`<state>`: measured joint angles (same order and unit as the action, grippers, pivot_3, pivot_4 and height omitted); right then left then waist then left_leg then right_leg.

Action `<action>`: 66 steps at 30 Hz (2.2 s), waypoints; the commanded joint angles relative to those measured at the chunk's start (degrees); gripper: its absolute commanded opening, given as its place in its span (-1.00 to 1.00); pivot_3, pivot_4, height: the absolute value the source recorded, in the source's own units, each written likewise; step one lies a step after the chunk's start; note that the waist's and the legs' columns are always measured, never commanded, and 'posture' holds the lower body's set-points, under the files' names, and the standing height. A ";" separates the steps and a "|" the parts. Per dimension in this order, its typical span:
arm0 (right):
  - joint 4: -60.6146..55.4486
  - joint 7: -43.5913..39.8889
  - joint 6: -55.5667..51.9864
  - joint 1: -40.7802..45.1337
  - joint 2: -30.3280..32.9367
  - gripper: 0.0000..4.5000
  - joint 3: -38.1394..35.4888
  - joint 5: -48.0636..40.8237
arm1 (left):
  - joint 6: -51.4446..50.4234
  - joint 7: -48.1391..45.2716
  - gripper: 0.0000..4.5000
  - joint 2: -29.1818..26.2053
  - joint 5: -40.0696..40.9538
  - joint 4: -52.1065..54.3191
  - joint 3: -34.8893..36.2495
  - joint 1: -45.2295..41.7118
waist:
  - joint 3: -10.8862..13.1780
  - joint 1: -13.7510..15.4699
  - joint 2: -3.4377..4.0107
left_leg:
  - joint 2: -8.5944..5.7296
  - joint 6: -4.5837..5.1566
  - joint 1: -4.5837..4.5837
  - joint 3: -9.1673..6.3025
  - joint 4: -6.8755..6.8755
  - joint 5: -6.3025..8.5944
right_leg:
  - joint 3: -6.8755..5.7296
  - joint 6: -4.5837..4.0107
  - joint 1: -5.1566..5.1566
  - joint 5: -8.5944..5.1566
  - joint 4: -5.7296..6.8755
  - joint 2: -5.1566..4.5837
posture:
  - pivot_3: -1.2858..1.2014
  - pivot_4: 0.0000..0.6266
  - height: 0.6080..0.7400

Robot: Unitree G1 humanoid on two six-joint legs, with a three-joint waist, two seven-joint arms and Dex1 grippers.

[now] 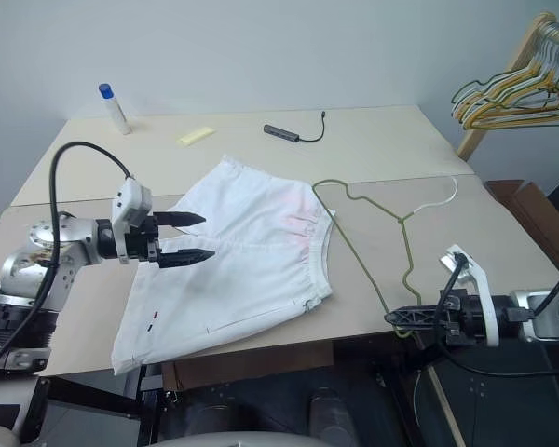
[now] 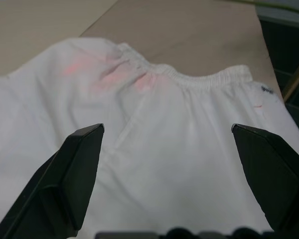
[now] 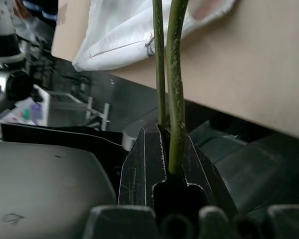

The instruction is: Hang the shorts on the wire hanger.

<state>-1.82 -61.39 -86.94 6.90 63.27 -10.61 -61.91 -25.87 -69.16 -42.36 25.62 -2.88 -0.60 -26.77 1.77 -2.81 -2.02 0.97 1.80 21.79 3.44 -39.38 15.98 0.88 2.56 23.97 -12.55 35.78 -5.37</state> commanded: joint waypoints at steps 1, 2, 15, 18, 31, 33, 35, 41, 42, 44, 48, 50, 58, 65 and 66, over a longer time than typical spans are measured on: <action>2.74 -3.76 1.18 -0.77 1.09 -1.00 2.90 1.88 | -1.38 0.40 0.98 0.15 1.61 2.32 1.31 -1.28 | -0.01 0.06 0.01 | 0.00 0.01 0.01 0.00 0.00 0.00 | 0.01 0.01 0.01 -0.01 0.01 0.01 | -0.03 -1.00 1.00; 4.53 -3.50 1.51 -0.06 0.60 -1.00 4.66 3.40 | -1.48 0.12 0.98 -0.11 1.45 2.39 0.99 -1.15 | 0.00 0.01 0.01 | 0.01 0.01 0.02 0.00 0.00 0.01 | 0.01 0.01 0.01 -0.01 0.00 0.05 | -0.03 -1.00 1.00; 14.85 -6.48 6.50 6.78 -2.78 -1.00 13.19 12.78 | -3.07 1.01 0.98 -0.31 1.97 5.17 1.43 1.76 | 0.00 0.18 0.01 | 0.00 0.06 0.13 0.01 -0.18 0.04 | 0.01 0.02 0.06 -0.01 0.05 0.05 | -0.02 -1.00 1.00; 16.57 -7.00 7.36 9.33 -4.27 -1.00 14.65 14.62 | -4.00 2.63 0.98 0.10 2.56 6.87 1.90 2.81 | -0.01 0.18 0.01 | 0.03 0.10 0.15 -0.01 -0.35 0.07 | -0.01 0.03 0.02 0.00 0.11 0.07 | -0.01 -1.00 1.00; 26.01 -10.83 11.35 16.92 -6.70 -1.00 19.39 22.09 | -5.84 5.62 0.98 -0.13 3.67 10.85 3.48 6.78 | -0.01 0.47 0.02 | 0.01 0.12 0.18 -0.02 -0.39 0.08 | -0.04 0.04 0.03 0.00 0.13 0.05 | 0.01 -1.00 1.00; 26.69 -12.30 12.44 17.59 -6.80 -1.00 20.32 23.15 | -5.74 6.05 0.98 -0.01 3.82 11.40 3.37 7.31 | -0.01 0.49 0.02 | 0.01 0.12 0.18 -0.01 -0.39 0.08 | -0.04 0.04 0.03 0.00 0.13 0.05 | 0.01 -1.00 1.00; 26.44 -14.06 13.21 18.14 -6.97 -1.00 21.83 23.97 | -5.77 6.42 0.98 0.07 3.98 11.72 3.28 7.53 | -0.01 0.51 0.02 | 0.01 0.12 0.18 -0.01 -0.39 0.08 | -0.04 0.04 0.04 0.00 0.13 0.06 | 0.02 -1.00 1.00; 27.26 -19.14 15.37 20.87 -7.64 -1.00 26.94 27.20 | -5.45 7.00 0.98 -0.20 4.11 11.79 3.11 7.61 | -0.02 0.47 0.03 | 0.01 0.12 0.16 -0.02 -0.40 0.08 | -0.03 0.04 0.03 0.00 0.16 0.06 | 0.03 -1.00 1.00; 27.82 -20.10 15.72 21.56 -7.68 -1.00 27.94 27.90 | -5.43 7.14 0.98 -0.22 4.11 11.73 3.16 7.60 | -0.02 0.48 0.04 | 0.01 0.12 0.16 -0.02 -0.40 0.08 | -0.03 0.04 0.03 0.00 0.17 0.06 | 0.03 -1.00 1.00; 29.69 -22.26 17.19 23.12 -8.09 -1.00 30.11 29.69 | -5.37 7.34 0.98 -0.18 4.15 11.67 3.27 7.69 | -0.02 0.54 0.04 | 0.01 0.12 0.16 -0.02 -0.40 0.08 | -0.03 0.04 0.03 0.00 0.17 0.06 | 0.03 -1.00 1.00; 36.70 -26.61 21.11 27.01 -10.03 -1.00 32.23 32.89 | -5.27 8.01 0.98 0.06 4.09 12.12 3.17 8.59 | -0.02 0.68 0.04 | 0.00 0.12 0.16 -0.02 -0.41 0.08 | -0.04 0.04 0.03 0.00 0.17 0.05 | 0.05 -1.00 1.00; 40.70 -29.01 23.33 29.34 -11.38 -1.00 33.39 34.94 | -5.21 8.38 0.98 0.18 4.05 12.81 3.03 9.61 | -0.02 0.70 0.04 | -0.01 0.11 0.17 -0.02 -0.41 0.07 | -0.05 0.03 0.04 0.01 0.17 0.05 | 0.05 -1.00 1.00; 52.92 -31.11 32.82 36.50 -15.52 -1.00 41.30 37.34 | -6.40 9.07 0.98 -0.35 4.90 14.90 3.24 11.16 | -0.03 1.34 0.05 | -0.02 0.10 0.15 -0.02 -0.42 0.07 | -0.05 0.02 0.04 0.01 0.21 0.04 | 0.08 -1.00 1.00; 65.47 -31.11 36.63 44.61 -20.88 -1.00 42.11 40.81 | -7.38 9.69 0.98 -0.52 5.34 15.87 4.08 11.76 | -0.04 1.80 0.06 | -0.01 0.08 0.03 -0.01 -0.42 0.06 | -0.03 0.00 -0.04 0.03 0.25 0.05 | 0.10 -1.00 1.00; 66.66 -31.11 36.87 45.35 -21.55 -1.00 42.01 41.30 | -7.41 9.83 0.98 -0.46 5.37 16.14 4.11 12.04 | -0.04 1.95 0.06 | -0.01 0.07 0.04 -0.02 -0.41 0.05 | -0.04 0.00 -0.03 0.02 0.26 0.05 | 0.10 -1.00 1.00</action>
<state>63.37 -88.97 -51.50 50.48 41.70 32.52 -21.24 -33.19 -59.58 -42.44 29.75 11.22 1.83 -14.69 1.73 -0.85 -1.96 0.96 1.86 21.85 3.41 -39.79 16.03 0.84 2.56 23.97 -12.52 36.05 -5.32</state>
